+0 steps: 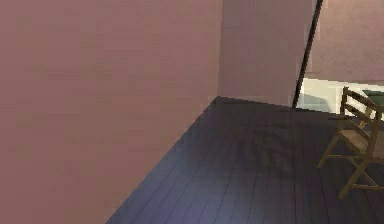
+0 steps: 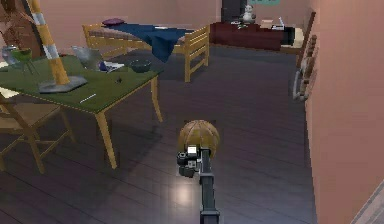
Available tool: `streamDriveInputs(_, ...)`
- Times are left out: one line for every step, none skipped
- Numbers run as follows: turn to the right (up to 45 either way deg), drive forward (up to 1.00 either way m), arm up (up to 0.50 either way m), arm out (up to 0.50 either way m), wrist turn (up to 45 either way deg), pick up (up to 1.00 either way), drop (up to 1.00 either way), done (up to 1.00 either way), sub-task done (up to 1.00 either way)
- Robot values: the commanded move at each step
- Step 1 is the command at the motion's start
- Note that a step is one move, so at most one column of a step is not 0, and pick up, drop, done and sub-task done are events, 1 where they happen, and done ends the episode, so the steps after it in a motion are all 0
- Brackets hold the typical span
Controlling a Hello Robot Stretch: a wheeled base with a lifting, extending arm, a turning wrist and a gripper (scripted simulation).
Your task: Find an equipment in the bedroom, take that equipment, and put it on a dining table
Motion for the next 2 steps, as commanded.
streamDriveInputs(0.0, 0.0, 0.38, 0.0, 0.0, 0.0, 0.0, 0.0, 0.0)
streamDriveInputs(0.0, 0.0, 0.0, 0.0, -45.0, 0.0, 0.0, 0.0, 0.0)
